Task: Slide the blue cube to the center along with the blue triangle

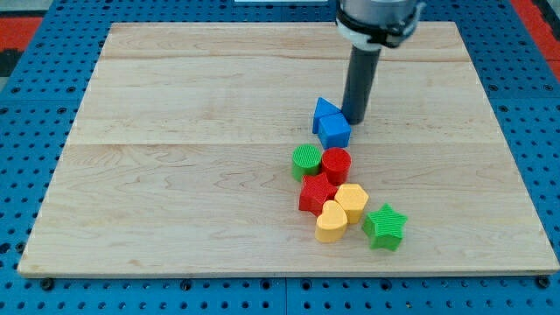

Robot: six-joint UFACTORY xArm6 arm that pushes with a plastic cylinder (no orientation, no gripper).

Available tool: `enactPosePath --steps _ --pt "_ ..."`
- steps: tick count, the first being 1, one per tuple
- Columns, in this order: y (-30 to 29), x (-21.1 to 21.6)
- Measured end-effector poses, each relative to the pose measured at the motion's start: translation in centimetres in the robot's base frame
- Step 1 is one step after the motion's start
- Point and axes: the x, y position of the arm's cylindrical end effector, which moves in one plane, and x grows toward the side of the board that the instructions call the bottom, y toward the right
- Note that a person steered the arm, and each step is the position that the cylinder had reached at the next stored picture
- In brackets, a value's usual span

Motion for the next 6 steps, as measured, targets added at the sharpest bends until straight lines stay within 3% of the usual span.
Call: enactPosePath --steps 1,2,3,5,6 --pt "4.1 2.3" --pt "4.9 8.3" --pt "0.0 7.7" --pt "-7.7 -0.6" --pt "2.3 1.8"
